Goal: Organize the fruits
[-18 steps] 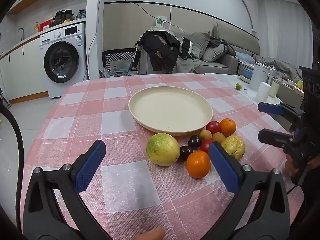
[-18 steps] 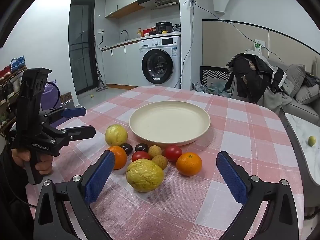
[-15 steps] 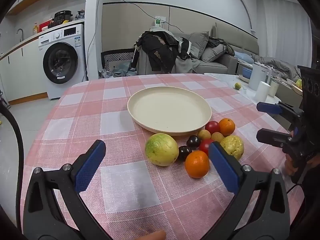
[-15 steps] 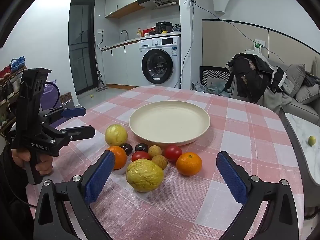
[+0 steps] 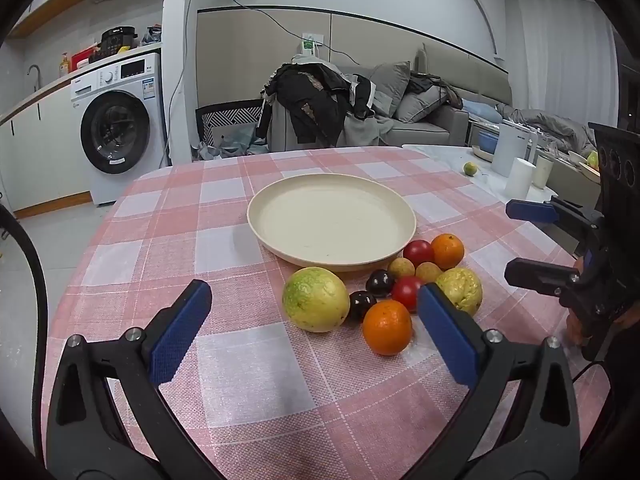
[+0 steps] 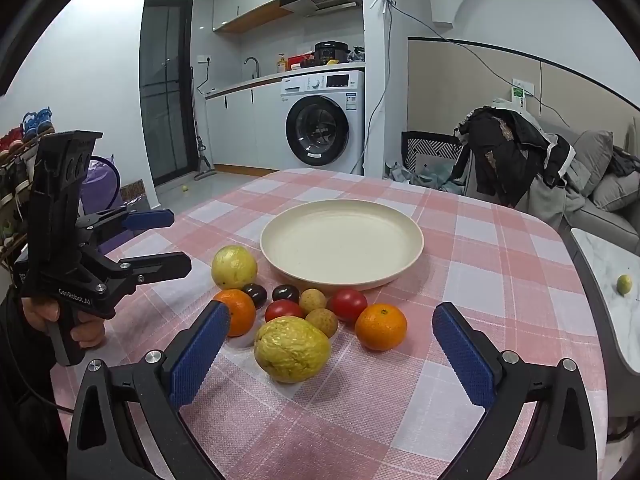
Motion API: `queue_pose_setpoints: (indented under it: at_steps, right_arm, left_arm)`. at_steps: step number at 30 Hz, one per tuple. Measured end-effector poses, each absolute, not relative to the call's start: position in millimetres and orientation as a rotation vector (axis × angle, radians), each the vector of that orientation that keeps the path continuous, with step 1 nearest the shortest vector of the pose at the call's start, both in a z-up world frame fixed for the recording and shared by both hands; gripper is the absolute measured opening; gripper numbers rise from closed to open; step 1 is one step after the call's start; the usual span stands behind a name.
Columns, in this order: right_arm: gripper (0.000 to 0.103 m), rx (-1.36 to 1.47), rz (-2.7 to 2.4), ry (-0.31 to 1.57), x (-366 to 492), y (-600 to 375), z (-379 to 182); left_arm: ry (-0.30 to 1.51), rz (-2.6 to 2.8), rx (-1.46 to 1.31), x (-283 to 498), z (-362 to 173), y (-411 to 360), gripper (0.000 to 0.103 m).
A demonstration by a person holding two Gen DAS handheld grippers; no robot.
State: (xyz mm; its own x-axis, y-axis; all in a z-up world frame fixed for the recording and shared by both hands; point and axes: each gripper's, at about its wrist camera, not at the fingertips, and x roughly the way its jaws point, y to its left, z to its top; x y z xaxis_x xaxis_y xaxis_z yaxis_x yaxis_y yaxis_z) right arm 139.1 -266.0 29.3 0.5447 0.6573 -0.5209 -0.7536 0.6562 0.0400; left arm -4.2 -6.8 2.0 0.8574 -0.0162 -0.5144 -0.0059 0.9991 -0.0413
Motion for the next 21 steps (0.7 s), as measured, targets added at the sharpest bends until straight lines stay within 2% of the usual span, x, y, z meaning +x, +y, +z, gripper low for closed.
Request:
queue_pose_setpoints:
  at_steps: [21]
  right_arm:
    - [0.103, -0.218, 0.849, 0.521, 133.6, -263.7, 31.8]
  left_arm:
    - [0.539, -0.016, -0.030, -4.4, 1.8, -9.0, 0.102]
